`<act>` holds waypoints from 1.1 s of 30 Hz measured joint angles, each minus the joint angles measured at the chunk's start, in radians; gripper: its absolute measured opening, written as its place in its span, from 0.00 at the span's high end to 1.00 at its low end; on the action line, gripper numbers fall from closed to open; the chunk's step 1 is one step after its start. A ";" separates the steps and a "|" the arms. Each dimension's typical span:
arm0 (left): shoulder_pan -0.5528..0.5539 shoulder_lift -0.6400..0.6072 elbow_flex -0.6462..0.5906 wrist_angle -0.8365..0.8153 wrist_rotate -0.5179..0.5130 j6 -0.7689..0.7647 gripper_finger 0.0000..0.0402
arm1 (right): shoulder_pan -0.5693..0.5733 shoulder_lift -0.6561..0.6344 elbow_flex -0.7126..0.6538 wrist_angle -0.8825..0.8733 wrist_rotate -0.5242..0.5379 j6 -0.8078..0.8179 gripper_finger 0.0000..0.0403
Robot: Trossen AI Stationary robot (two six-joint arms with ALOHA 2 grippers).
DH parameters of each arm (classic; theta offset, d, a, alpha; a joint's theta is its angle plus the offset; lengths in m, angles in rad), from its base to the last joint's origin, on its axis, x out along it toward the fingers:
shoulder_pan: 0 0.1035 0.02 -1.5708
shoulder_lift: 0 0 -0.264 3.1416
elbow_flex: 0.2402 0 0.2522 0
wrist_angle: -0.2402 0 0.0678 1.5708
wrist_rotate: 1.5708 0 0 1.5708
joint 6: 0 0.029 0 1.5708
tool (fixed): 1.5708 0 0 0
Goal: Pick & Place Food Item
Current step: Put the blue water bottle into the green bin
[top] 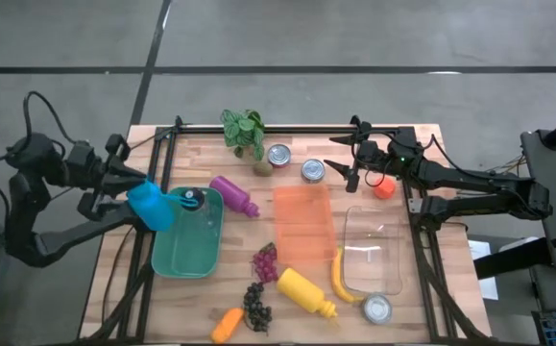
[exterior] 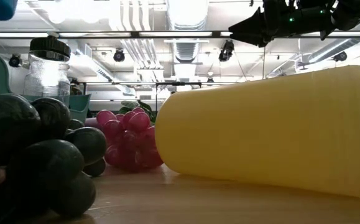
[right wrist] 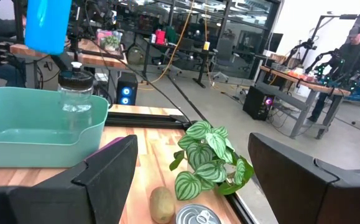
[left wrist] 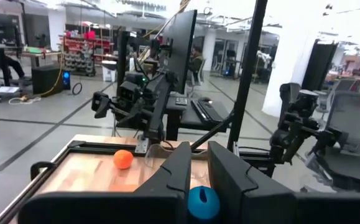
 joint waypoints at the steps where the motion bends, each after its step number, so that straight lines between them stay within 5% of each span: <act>1: 0.000 -0.014 -0.024 0.022 0.000 -0.012 0.90 | 0.000 0.000 0.000 0.000 0.000 0.000 0.24; 17: 0.000 -0.088 -0.210 0.178 0.051 -0.066 0.90 | 0.000 0.000 0.000 0.000 0.000 0.000 0.24; 33: -0.001 -0.088 -0.334 0.313 0.230 -0.152 0.90 | 0.000 0.000 0.000 0.000 0.000 0.000 0.24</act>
